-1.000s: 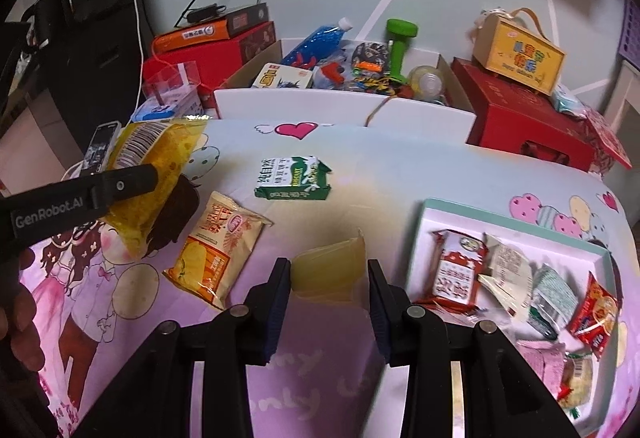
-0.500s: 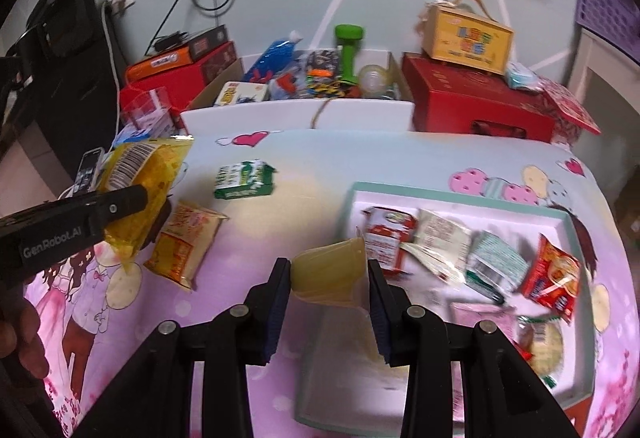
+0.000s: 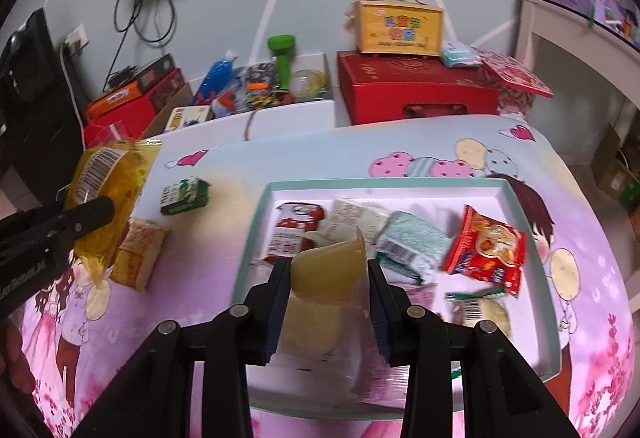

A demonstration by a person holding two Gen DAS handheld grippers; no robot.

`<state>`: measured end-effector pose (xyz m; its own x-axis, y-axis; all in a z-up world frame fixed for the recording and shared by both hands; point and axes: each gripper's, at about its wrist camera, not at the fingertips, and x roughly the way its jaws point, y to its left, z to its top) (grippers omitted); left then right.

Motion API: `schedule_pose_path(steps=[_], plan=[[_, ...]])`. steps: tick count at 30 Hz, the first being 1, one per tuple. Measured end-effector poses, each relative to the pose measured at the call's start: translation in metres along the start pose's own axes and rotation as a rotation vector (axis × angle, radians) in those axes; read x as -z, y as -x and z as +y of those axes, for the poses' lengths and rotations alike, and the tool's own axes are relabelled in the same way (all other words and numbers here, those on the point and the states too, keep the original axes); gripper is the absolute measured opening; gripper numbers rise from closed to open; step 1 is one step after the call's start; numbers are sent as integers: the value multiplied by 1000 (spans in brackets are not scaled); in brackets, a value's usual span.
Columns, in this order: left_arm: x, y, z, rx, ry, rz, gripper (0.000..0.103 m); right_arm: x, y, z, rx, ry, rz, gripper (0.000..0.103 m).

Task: Organize snacks
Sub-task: 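Carry the yellow bread bag and jelly cup over the white tray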

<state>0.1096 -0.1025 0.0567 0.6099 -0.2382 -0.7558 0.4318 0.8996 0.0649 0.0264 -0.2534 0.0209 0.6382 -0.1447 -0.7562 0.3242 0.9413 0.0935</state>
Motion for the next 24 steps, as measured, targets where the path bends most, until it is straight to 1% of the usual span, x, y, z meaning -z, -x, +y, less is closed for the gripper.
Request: schedule_pose_path(steps=[6, 12, 15, 21, 24], plan=[[-1, -7, -29, 24, -69, 11, 43, -1, 3, -31, 24, -63, -5, 40], [5, -23, -66, 57, -148, 45, 43, 0, 7, -66, 63, -137, -9, 40], [10, -31, -83, 58, -186, 64, 43, 2, 7, -83, 79, -173, -6, 40], [14, -41, -108, 101, -221, 79, 43, 5, 5, -106, 99, -217, 3, 40], [15, -47, -117, 110, -234, 85, 43, 7, 2, -113, 96, -229, 13, 40]])
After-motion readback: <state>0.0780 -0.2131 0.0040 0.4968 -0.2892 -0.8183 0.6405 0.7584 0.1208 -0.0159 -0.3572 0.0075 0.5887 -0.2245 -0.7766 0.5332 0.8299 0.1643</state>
